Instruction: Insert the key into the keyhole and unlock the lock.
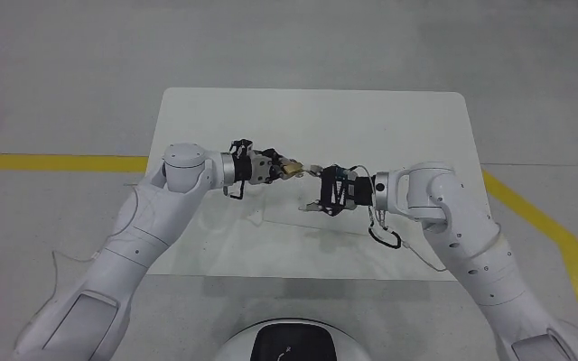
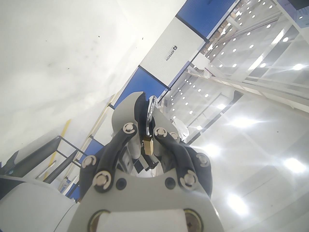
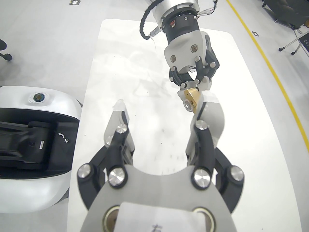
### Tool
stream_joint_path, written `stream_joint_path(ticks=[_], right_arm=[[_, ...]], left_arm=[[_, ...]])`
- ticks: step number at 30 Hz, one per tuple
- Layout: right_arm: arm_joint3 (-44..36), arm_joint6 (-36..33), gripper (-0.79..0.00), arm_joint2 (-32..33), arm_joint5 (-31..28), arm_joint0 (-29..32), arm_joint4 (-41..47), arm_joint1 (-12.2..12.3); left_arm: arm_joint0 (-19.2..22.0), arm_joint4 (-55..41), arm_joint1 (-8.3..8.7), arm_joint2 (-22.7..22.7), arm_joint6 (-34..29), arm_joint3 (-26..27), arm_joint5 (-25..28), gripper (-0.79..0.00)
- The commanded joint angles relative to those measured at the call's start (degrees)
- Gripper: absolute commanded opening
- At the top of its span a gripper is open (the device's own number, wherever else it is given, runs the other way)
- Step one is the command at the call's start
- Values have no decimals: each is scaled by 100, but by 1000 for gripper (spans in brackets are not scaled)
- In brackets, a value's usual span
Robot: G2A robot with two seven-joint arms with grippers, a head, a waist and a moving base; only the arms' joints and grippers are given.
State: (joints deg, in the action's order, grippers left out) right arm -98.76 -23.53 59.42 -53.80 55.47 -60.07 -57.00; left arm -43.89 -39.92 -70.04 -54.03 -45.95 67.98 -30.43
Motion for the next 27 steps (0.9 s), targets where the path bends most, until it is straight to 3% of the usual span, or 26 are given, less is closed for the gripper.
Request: stream_joint_path(ticks=[1, 7, 11, 13, 18, 21, 24, 27], right_arm=[[-34, 80, 0, 7, 101, 40, -7, -4], [13, 988, -9, 245, 1331, 322, -904, -27], [-68, 1312, -283, 126, 1883, 435, -1509, -64], [-76, 1354, -296, 54, 2112, 436, -1757, -88], [-99, 1377, -425, -168, 2690, 413, -2334, -161], [-101, 1244, -422, -323, 2930, 392, -2620, -208], [-100, 1071, -360, -464, 3059, 330, -2915, -252], [-168, 1014, -403, -568, 3203, 329, -3187, -287]], left_arm=[[-106, 66, -10, -42, 424, 162, 264, -785], [-698, 445, -50, -224, 2086, 998, 1731, -785], [-979, 735, -63, -251, 2595, 1330, 2174, -785], [-1055, 752, -67, -279, 2636, 1387, 2229, -785], [-1083, 681, -81, -365, 2597, 1382, 2074, -785], [-1078, 705, -89, -386, 2548, 1377, 1995, -785], [-1068, 808, -94, -378, 2479, 1386, 1915, -785], [-1084, 883, -103, -382, 2485, 1417, 1881, -785]])
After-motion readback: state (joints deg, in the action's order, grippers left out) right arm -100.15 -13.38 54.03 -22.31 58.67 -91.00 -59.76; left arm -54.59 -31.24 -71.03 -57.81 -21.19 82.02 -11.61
